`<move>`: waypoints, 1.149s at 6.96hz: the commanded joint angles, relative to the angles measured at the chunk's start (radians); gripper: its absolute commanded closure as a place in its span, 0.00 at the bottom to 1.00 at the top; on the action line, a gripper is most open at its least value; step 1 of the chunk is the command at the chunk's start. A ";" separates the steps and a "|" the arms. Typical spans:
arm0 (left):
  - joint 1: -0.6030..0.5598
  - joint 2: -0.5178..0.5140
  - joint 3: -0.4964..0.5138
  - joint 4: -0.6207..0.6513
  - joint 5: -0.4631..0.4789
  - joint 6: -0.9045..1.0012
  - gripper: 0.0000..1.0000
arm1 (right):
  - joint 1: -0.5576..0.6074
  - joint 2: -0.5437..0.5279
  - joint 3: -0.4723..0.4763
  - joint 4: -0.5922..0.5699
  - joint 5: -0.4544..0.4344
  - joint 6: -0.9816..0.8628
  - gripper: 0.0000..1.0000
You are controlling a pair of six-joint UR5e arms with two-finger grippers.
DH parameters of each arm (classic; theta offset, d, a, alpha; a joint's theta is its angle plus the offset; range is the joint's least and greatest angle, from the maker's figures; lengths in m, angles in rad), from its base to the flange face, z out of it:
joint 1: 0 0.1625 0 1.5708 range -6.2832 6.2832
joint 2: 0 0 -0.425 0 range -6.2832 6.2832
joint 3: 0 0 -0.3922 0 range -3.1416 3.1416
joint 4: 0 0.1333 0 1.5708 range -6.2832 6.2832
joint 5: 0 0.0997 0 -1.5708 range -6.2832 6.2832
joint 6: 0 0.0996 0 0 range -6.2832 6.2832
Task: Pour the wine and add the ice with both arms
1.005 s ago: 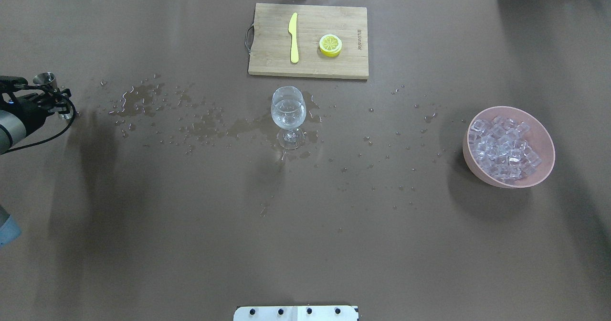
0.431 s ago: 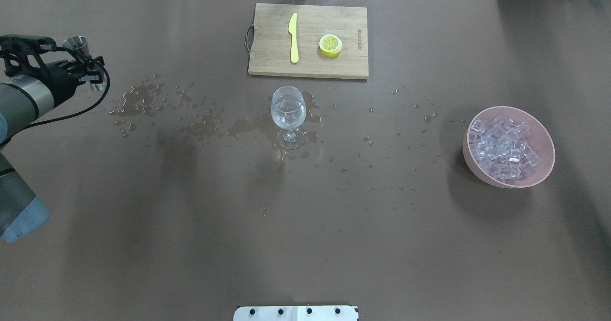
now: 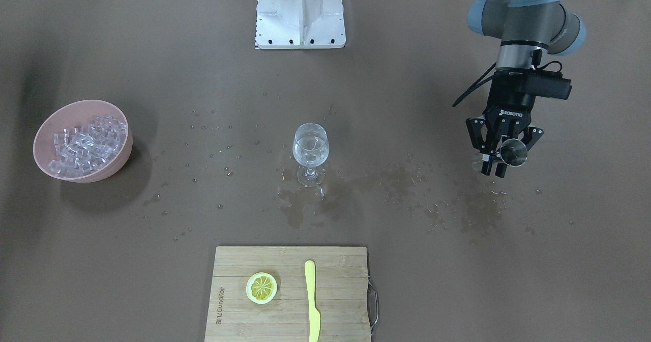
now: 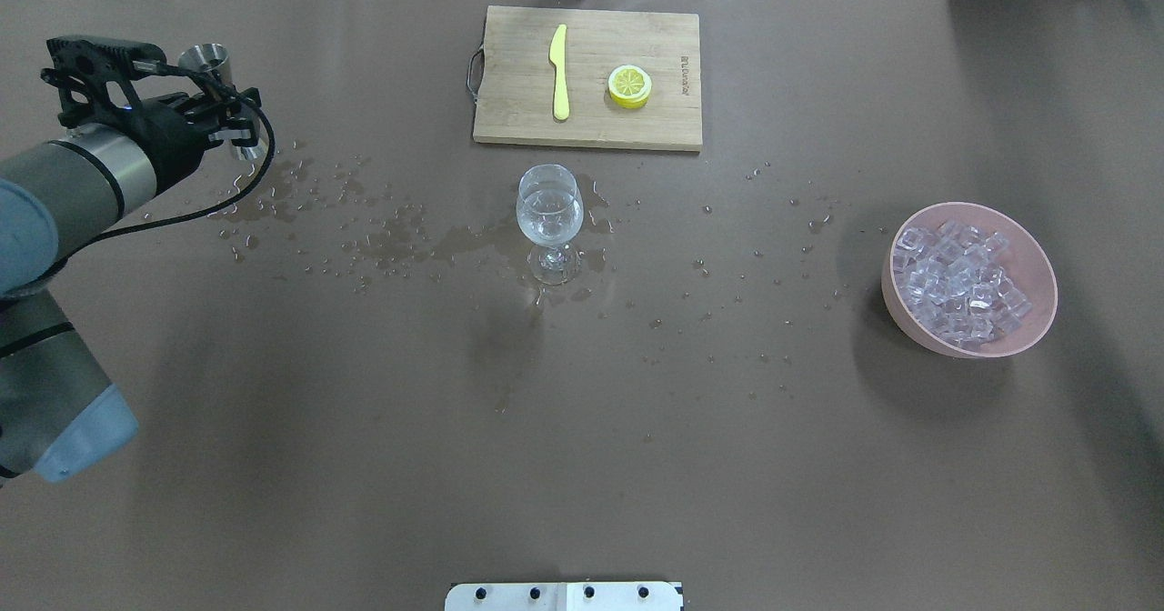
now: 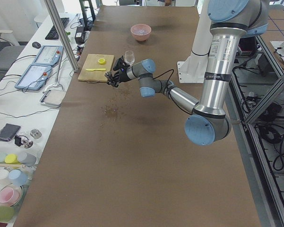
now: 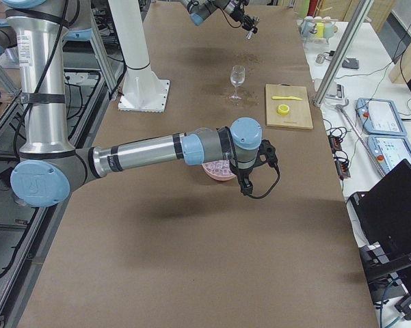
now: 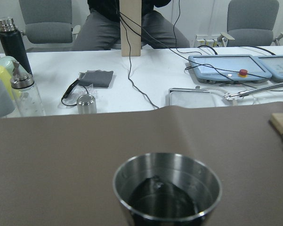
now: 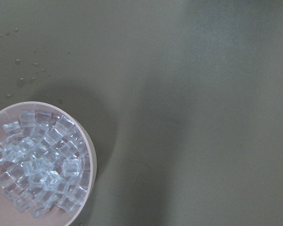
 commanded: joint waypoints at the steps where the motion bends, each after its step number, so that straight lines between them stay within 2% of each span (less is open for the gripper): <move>1: 0.087 -0.135 -0.017 0.126 0.074 0.153 1.00 | 0.000 0.000 -0.001 0.000 0.000 0.000 0.00; 2: 0.124 -0.205 -0.020 0.197 0.092 0.193 1.00 | 0.000 0.000 -0.001 0.000 0.000 0.000 0.00; 4: 0.257 -0.276 -0.012 0.293 0.266 0.326 1.00 | 0.000 0.000 -0.001 0.000 0.000 0.000 0.00; 6: 0.260 -0.296 -0.025 0.393 0.281 0.576 1.00 | 0.000 -0.002 -0.001 0.000 0.000 0.000 0.00; 8: 0.283 -0.381 -0.017 0.522 0.282 0.583 1.00 | 0.000 -0.002 -0.001 0.000 0.000 0.000 0.00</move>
